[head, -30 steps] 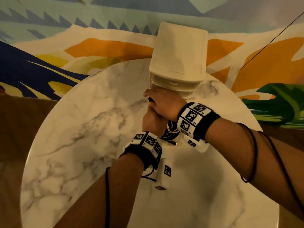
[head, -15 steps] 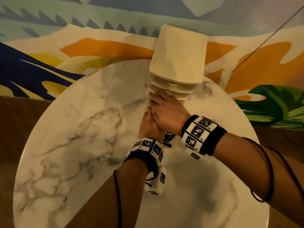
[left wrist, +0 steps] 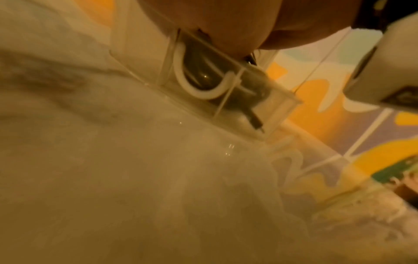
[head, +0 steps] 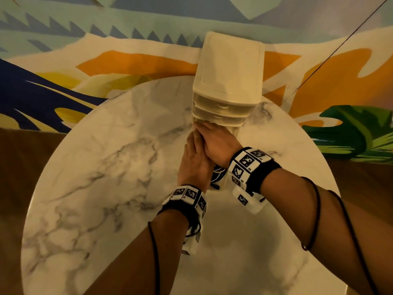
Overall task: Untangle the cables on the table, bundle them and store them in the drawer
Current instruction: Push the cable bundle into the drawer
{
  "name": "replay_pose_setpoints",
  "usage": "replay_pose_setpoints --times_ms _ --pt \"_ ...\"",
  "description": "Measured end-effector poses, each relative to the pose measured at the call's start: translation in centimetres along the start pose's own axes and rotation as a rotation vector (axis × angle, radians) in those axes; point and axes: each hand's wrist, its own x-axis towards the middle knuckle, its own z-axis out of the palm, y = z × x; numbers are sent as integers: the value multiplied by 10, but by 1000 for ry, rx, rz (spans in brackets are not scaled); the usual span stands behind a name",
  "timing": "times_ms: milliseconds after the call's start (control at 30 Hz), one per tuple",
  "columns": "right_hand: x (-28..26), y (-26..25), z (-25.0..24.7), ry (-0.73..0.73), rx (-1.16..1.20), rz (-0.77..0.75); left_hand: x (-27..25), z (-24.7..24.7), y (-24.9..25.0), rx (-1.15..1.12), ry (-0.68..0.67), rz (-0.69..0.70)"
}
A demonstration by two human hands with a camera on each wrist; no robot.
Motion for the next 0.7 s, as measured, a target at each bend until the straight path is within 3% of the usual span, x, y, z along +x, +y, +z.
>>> replay_pose_setpoints --times_ms 133,267,367,467,567,633,700 --pt "1 14 5 -39 -47 -7 -7 -7 5 117 -34 67" --pt "-6 18 6 90 315 165 -5 -1 1 207 -163 -41" --pt "-16 11 6 108 343 153 -3 3 1 298 -219 -95" --pt "-44 10 3 325 316 162 -1 2 3 301 -243 -160" --pt "-85 11 13 549 331 466 0 -2 7 311 -238 -186" --pt "-100 5 29 454 493 677 0 -5 8 314 -238 -190" --pt "-100 -3 45 348 675 706 1 -7 8 322 -245 -186"
